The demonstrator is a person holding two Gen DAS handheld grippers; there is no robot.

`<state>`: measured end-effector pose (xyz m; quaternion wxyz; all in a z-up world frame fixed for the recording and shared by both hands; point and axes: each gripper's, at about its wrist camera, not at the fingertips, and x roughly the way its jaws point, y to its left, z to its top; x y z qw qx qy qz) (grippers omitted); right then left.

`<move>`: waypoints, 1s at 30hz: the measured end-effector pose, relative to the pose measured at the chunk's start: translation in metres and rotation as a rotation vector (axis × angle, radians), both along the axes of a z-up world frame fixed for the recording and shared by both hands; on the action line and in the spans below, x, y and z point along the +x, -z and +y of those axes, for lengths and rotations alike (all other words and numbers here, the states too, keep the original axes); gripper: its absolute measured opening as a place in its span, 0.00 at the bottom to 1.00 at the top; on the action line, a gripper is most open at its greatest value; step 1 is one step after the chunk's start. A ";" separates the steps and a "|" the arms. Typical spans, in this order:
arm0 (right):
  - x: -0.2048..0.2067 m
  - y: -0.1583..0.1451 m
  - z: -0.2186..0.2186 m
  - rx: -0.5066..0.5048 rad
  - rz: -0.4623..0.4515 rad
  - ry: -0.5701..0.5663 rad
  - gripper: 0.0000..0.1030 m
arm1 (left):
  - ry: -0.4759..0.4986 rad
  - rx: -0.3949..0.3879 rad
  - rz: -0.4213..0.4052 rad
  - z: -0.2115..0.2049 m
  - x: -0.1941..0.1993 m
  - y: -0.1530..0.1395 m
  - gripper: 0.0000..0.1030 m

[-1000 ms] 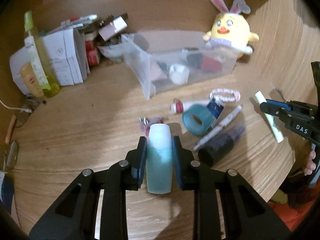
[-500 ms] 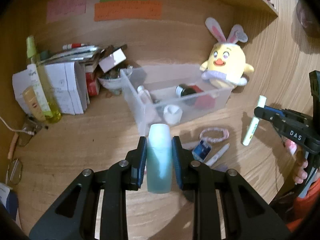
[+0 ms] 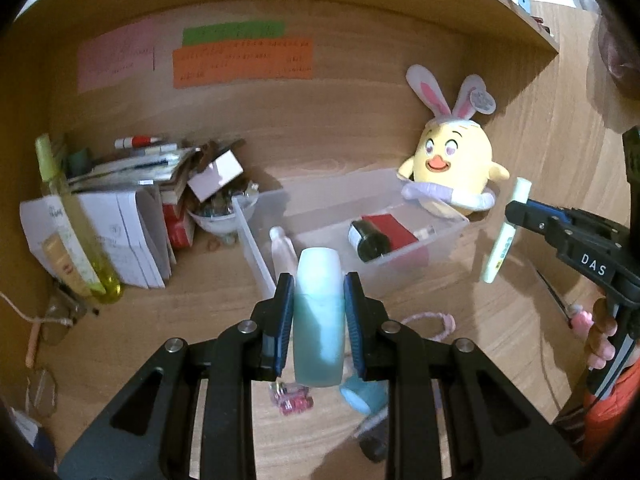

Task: Organize objects
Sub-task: 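Carry the cylinder with left tool while right tool carries the marker over the box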

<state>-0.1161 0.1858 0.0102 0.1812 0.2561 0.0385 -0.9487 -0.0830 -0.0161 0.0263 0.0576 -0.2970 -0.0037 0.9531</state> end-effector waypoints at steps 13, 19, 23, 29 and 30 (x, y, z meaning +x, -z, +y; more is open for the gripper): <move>-0.040 -0.027 -0.014 -0.001 0.061 -0.008 0.14 | 0.008 0.039 0.004 -0.003 -0.040 -0.014 0.24; -0.058 -0.027 -0.023 0.032 0.072 -0.003 0.14 | -0.005 0.053 -0.002 -0.005 -0.058 -0.014 0.24; -0.073 -0.020 -0.030 0.055 0.053 0.006 0.14 | -0.025 0.057 -0.024 -0.006 -0.074 -0.008 0.24; -0.091 -0.006 -0.038 0.097 0.033 0.036 0.14 | -0.033 0.070 -0.073 -0.008 -0.100 0.008 0.24; -0.093 -0.004 -0.039 0.105 0.033 0.042 0.14 | -0.032 0.068 -0.081 -0.008 -0.103 0.011 0.24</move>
